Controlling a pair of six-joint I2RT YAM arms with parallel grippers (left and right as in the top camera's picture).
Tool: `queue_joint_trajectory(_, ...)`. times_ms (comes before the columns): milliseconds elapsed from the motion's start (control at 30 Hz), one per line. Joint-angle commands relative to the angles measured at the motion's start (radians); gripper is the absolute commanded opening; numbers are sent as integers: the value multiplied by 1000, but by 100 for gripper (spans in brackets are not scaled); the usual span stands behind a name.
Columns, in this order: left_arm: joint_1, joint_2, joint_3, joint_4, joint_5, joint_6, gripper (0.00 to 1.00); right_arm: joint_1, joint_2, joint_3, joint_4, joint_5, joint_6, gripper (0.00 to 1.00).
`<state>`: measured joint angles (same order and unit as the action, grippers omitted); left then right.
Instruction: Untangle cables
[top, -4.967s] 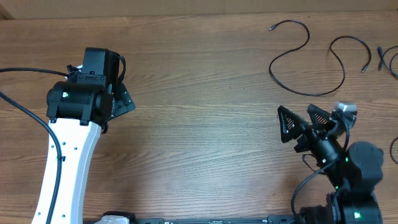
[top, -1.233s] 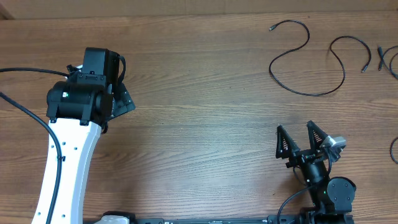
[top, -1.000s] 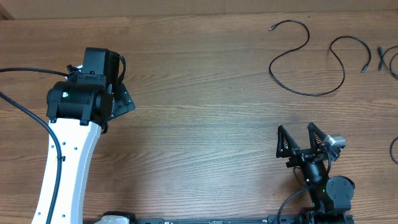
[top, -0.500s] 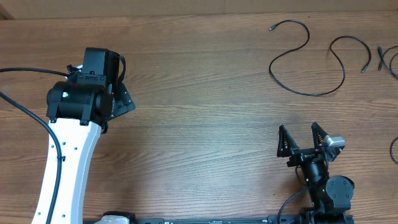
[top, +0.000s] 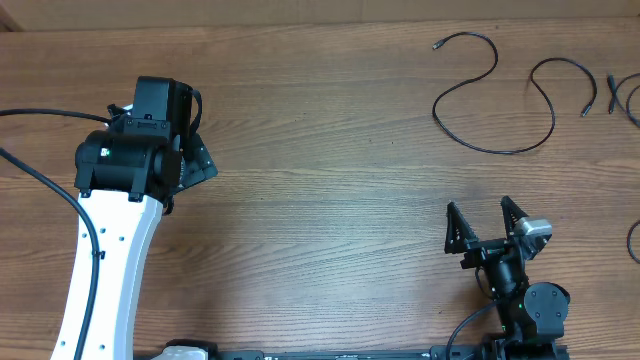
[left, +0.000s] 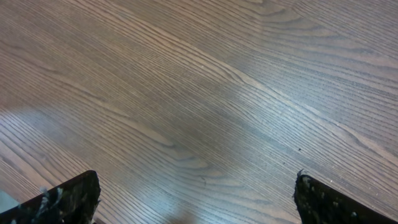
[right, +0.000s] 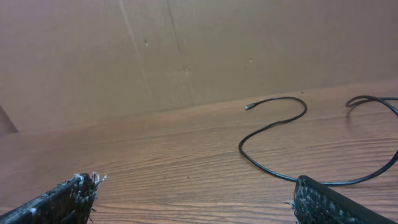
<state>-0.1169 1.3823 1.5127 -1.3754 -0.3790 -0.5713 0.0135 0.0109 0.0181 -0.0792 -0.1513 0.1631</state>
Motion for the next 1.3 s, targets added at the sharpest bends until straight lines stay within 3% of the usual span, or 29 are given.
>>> queue_joint_trajectory(0, 0, 3, -3, 0, -13, -16, 99, -2, -8, -11, 7, -7, -7, 100)
queue_joint_trajectory(1000, 0, 3, -3, 31, -12, -13, 99, -3, -8, -11, 10, -6, -8, 100)
queue_joint_trajectory(1133, 0, 3, -3, 113, -8, -13, 99, -3, -8, -11, 10, -6, -8, 100)
queue_joint_trajectory(1267, 0, 3, -3, 208, 92, -13, 99, -3, -8, -11, 10, -6, -8, 100)
